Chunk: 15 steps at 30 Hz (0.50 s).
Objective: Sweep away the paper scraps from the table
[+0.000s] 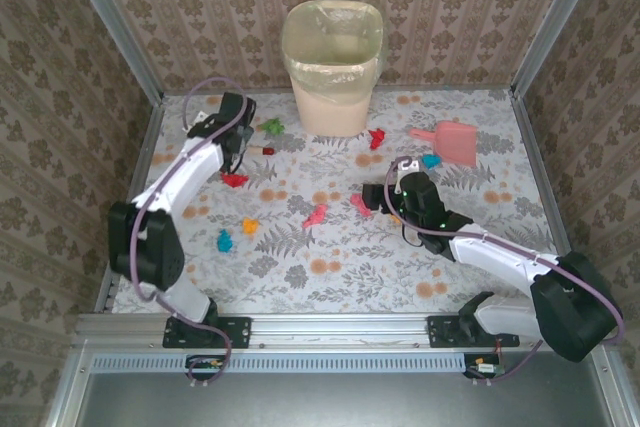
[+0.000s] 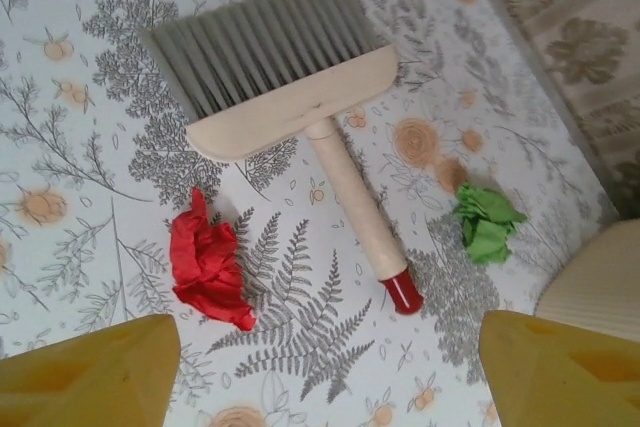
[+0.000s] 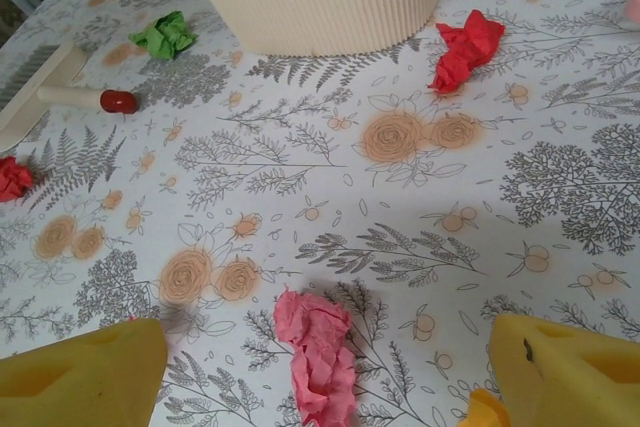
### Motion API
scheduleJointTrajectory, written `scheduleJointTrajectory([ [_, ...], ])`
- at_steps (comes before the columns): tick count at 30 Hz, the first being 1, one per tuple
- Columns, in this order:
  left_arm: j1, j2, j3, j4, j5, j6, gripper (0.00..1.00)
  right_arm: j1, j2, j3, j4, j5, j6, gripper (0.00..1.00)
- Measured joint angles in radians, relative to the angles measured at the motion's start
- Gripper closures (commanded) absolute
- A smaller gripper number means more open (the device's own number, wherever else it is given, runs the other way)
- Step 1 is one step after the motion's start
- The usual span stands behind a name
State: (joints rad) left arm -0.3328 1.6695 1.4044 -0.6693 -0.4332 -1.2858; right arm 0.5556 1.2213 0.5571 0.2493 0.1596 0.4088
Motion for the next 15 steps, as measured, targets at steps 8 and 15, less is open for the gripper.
scheduleJointTrajectory([
  [8, 0.06, 0.37, 0.379, -0.253, 0.094, -0.118, 0.36, 0.039, 0.023, -0.005, 0.034, -0.003, -0.047, 0.16],
  [15, 0.109, 0.664, 0.757, -0.435, 0.165, -0.121, 0.37, 0.09, 0.044, -0.005, 0.04, -0.003, -0.092, 0.16],
])
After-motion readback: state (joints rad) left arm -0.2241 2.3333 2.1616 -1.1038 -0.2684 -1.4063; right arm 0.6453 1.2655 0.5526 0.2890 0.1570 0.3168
